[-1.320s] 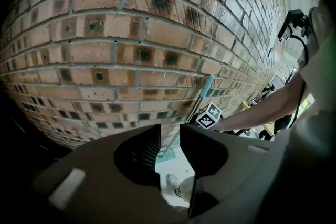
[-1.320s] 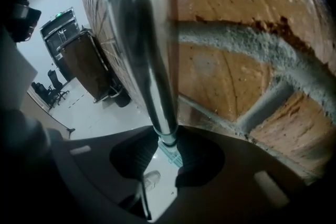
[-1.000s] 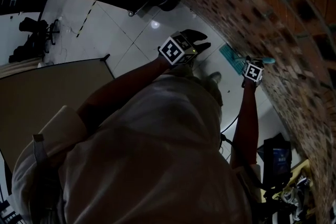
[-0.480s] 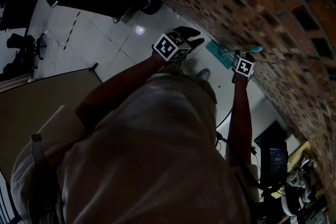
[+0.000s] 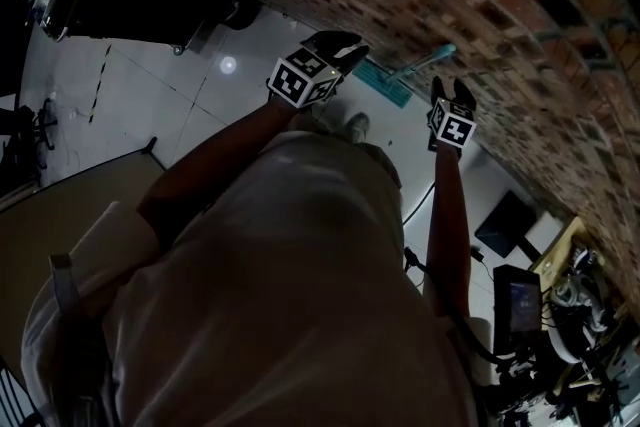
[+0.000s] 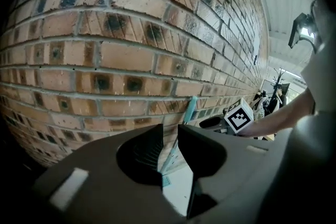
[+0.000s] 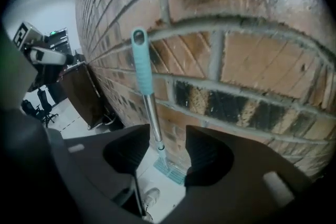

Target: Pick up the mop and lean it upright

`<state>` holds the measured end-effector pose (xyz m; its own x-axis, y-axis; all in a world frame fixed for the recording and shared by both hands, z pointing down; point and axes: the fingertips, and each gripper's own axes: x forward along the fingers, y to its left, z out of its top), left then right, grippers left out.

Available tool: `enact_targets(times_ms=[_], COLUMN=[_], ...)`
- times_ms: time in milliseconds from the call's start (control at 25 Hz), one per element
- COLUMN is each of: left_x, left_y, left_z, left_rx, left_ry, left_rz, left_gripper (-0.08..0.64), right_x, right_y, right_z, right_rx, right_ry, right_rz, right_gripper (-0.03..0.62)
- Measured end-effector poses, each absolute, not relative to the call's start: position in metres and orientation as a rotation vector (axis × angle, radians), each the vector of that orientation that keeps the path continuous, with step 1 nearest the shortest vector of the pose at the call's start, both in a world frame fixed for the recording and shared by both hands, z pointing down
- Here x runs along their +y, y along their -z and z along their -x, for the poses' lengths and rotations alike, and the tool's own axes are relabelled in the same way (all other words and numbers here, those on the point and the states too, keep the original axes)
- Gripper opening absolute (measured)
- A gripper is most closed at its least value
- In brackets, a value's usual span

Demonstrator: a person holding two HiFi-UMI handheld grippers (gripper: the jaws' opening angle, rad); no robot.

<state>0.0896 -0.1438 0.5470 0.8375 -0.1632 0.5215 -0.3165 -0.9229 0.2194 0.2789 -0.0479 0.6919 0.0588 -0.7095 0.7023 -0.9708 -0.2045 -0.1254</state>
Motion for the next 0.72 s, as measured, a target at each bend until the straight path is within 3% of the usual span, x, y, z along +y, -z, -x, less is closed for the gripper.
enact_targets(times_ms=[720], left_x=[-0.121], left_y=[-0.543], left_z=[-0.091], left_rx=[-0.384], left_ry=[-0.63], left_rz=[-2.681], left_gripper=[0.098], right_x=[0.024], right_y=[-0.483], right_z=[-0.279], right_rx=[-1.895], right_ry=[-0.396], right_rz=[-2.289], right_gripper=[0.179])
